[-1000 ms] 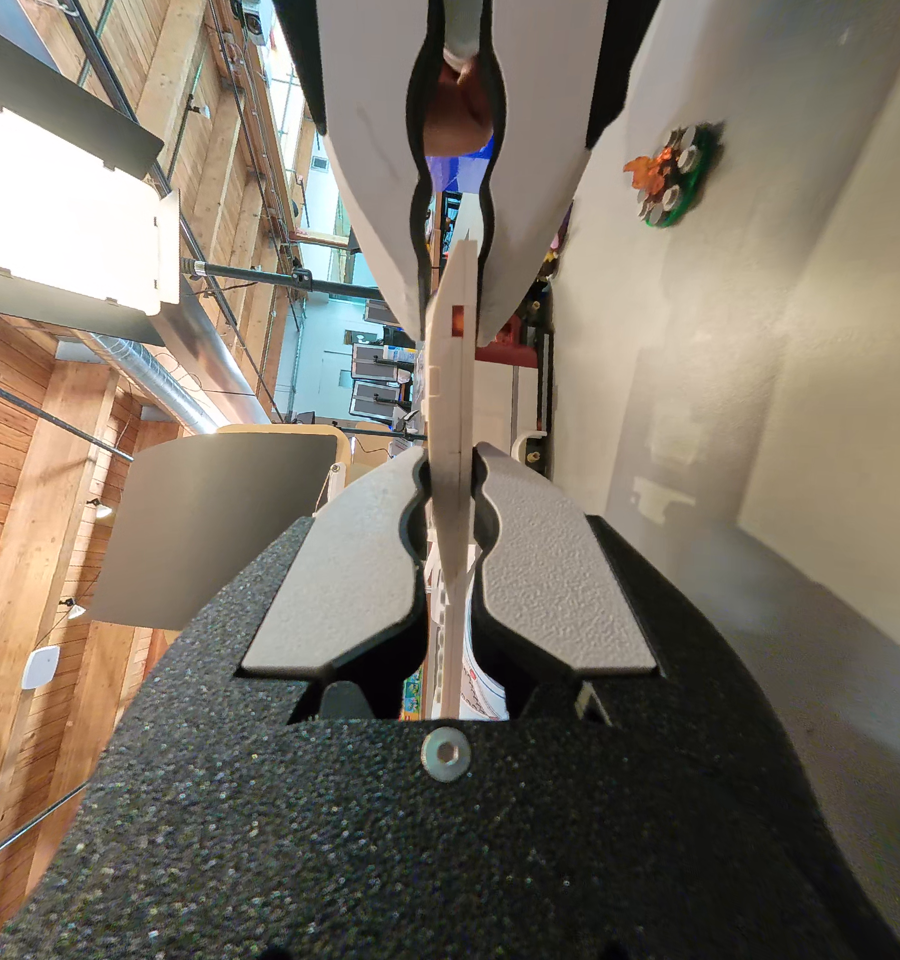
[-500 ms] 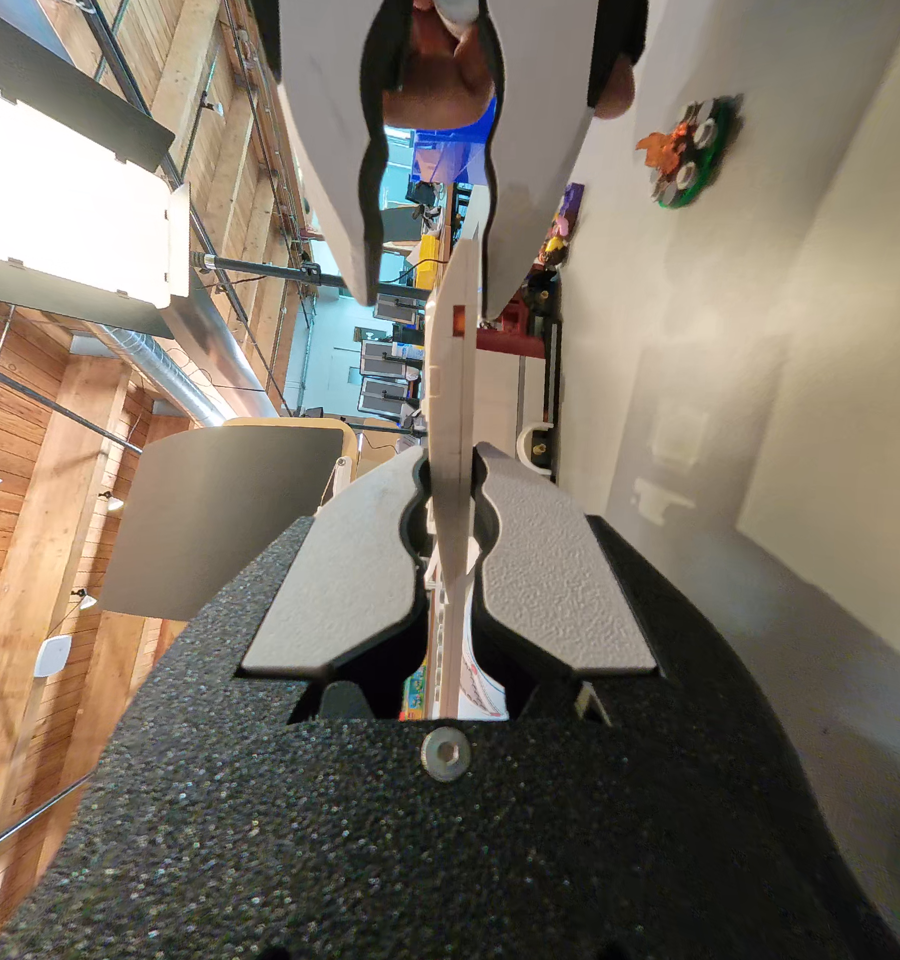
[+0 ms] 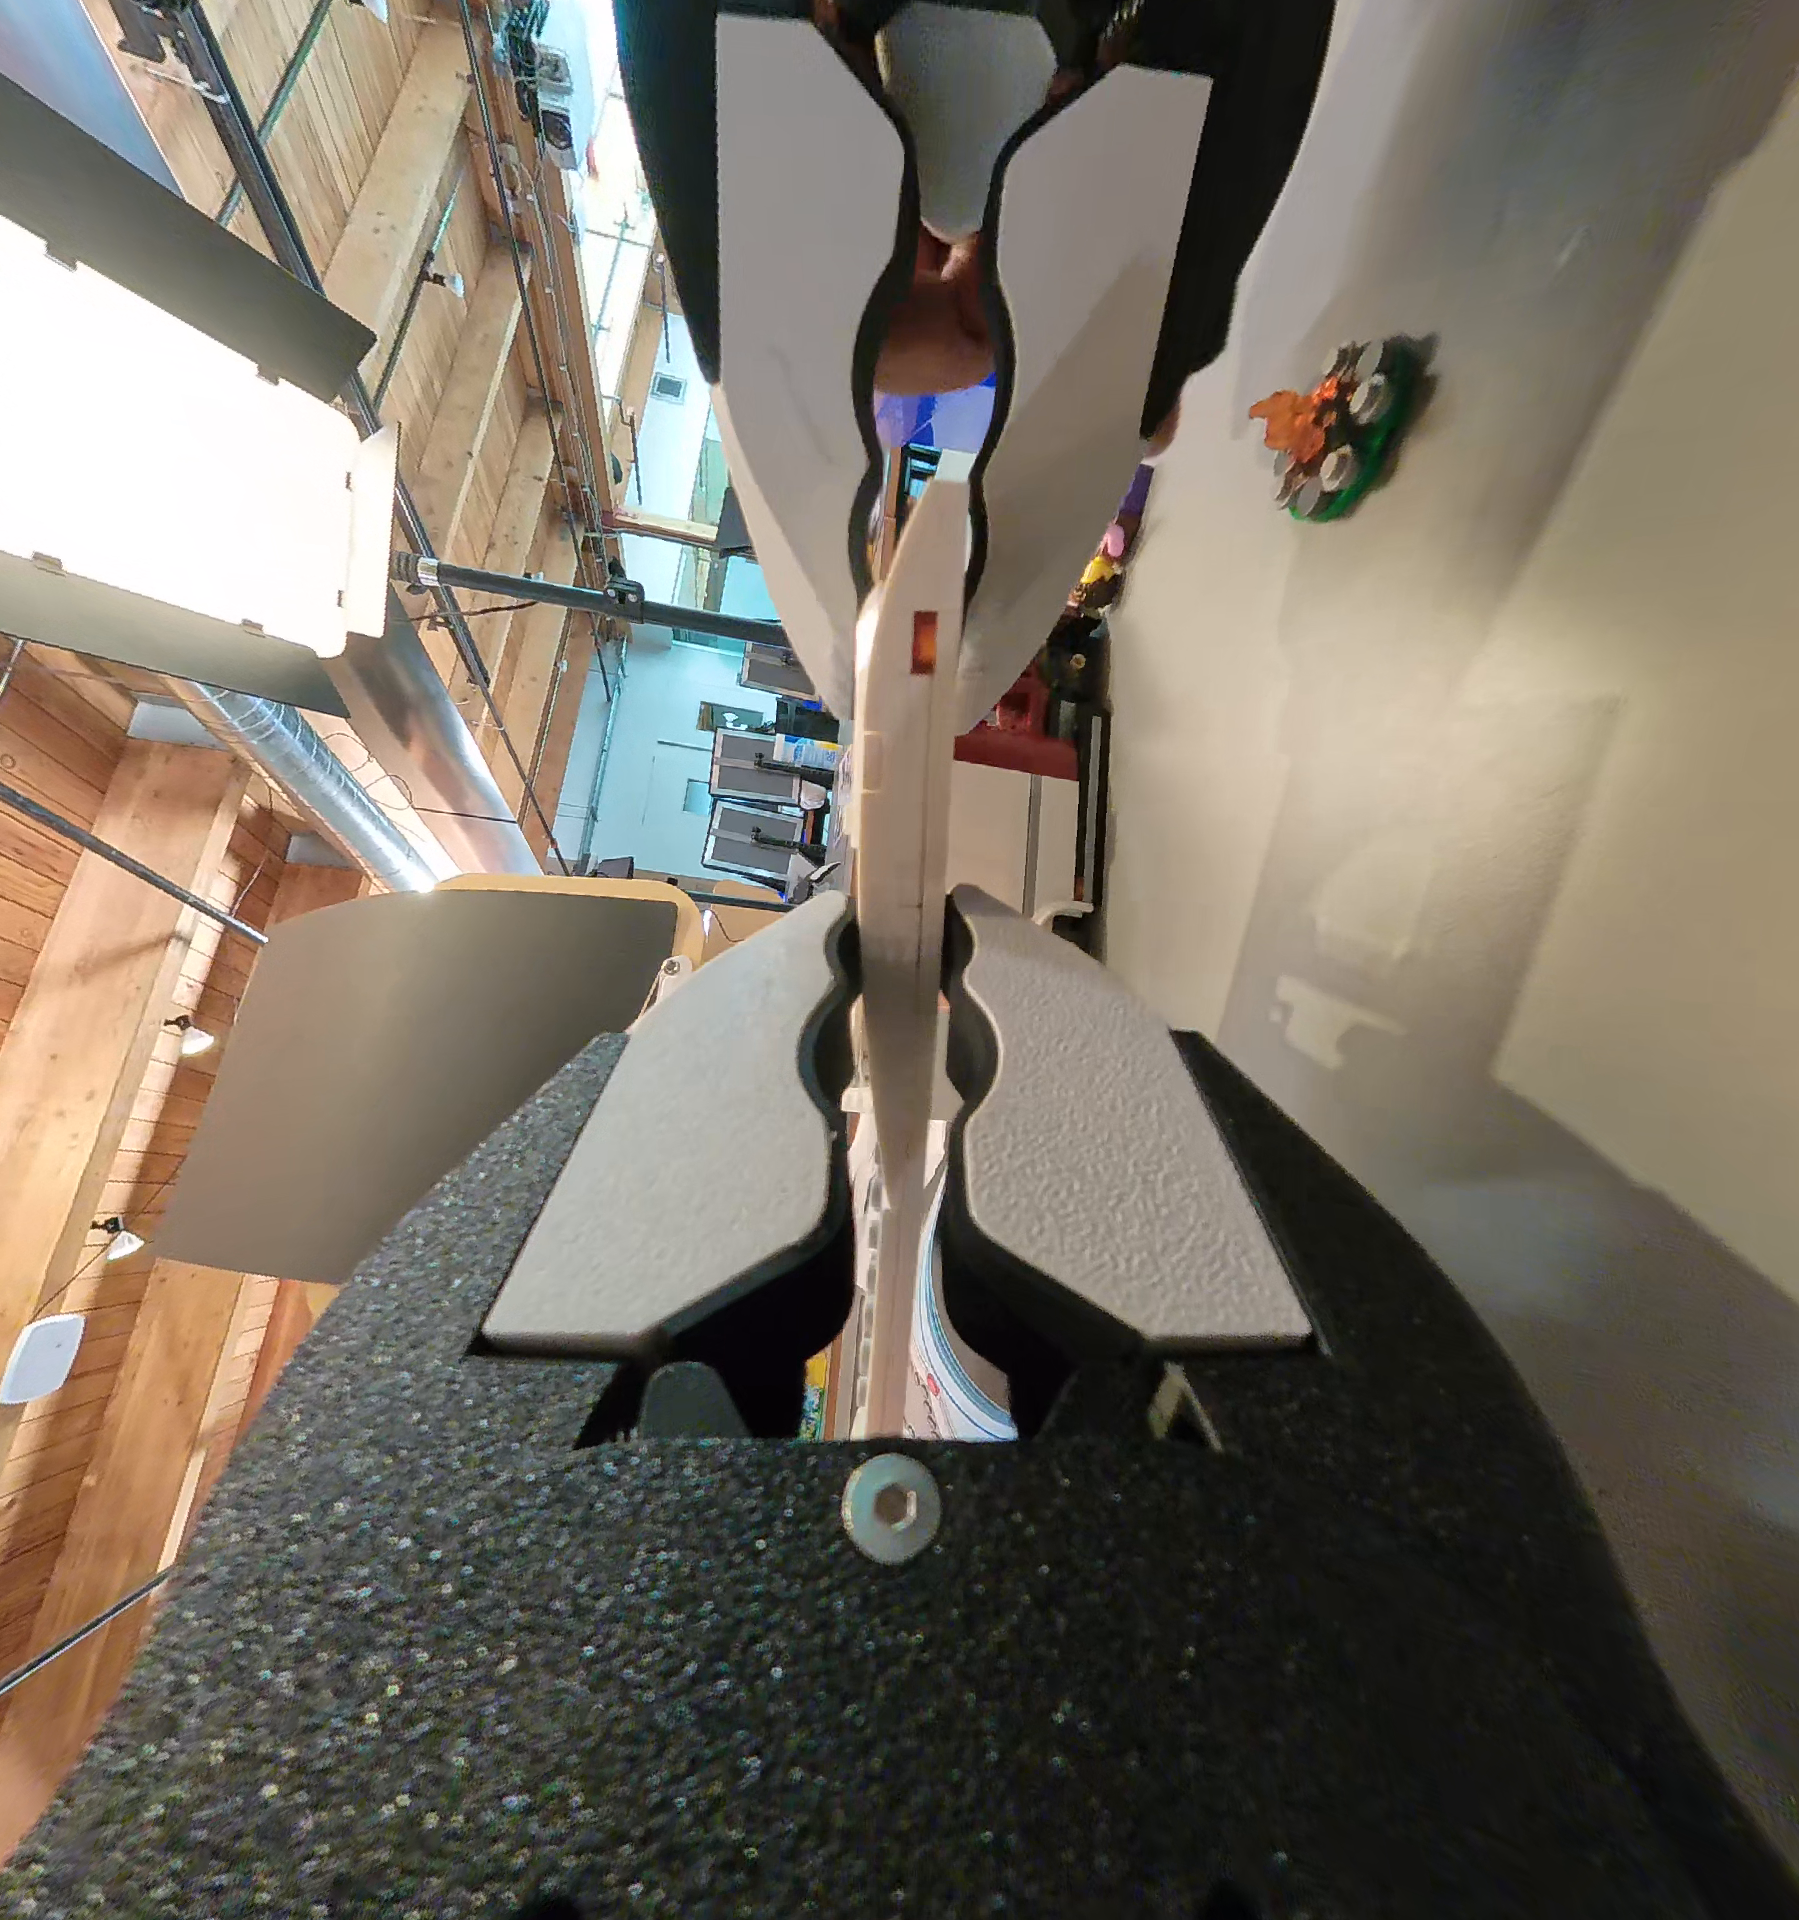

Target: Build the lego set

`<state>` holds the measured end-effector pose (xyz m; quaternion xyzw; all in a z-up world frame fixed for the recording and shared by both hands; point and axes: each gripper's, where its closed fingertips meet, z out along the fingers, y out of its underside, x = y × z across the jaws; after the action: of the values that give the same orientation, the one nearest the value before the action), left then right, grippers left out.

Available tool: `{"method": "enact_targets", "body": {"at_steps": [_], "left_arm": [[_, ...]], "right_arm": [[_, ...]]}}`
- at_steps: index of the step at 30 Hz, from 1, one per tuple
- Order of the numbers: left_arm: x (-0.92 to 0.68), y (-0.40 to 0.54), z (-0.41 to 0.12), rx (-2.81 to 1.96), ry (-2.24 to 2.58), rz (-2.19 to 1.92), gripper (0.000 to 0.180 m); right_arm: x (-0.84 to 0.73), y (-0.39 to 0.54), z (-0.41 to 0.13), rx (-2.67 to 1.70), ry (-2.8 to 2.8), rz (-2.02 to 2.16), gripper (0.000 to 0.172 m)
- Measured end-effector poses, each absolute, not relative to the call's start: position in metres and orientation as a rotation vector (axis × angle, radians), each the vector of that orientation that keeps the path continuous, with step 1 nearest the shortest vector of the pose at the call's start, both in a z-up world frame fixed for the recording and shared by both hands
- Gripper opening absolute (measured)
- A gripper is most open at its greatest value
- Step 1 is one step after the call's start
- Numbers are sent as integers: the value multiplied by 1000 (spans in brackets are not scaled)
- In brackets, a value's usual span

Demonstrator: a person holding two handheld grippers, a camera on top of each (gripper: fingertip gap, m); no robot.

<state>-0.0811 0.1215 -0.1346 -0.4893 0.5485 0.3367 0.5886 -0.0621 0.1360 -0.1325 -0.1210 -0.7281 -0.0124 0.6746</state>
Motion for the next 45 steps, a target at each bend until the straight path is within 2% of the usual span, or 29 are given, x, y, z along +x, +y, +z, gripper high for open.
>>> {"method": "enact_targets", "body": {"at_steps": [24, 30, 38, 45], "left_arm": [[-83, 121, -129, -1133, 1254, 795, 14], [-81, 123, -126, -1117, 1228, 801, 32], [-64, 125, -123, -1109, 1198, 826, 37], [-49, 124, -118, -1089, 1197, 837, 27]], "right_arm": [[-58, 137, -129, -283, -1651, -29, 15], [-60, 139, -131, -302, -1656, -67, 15], [-62, 141, -125, -348, -1620, -108, 15], [-66, 138, -124, -350, -1611, -163, 15]]}}
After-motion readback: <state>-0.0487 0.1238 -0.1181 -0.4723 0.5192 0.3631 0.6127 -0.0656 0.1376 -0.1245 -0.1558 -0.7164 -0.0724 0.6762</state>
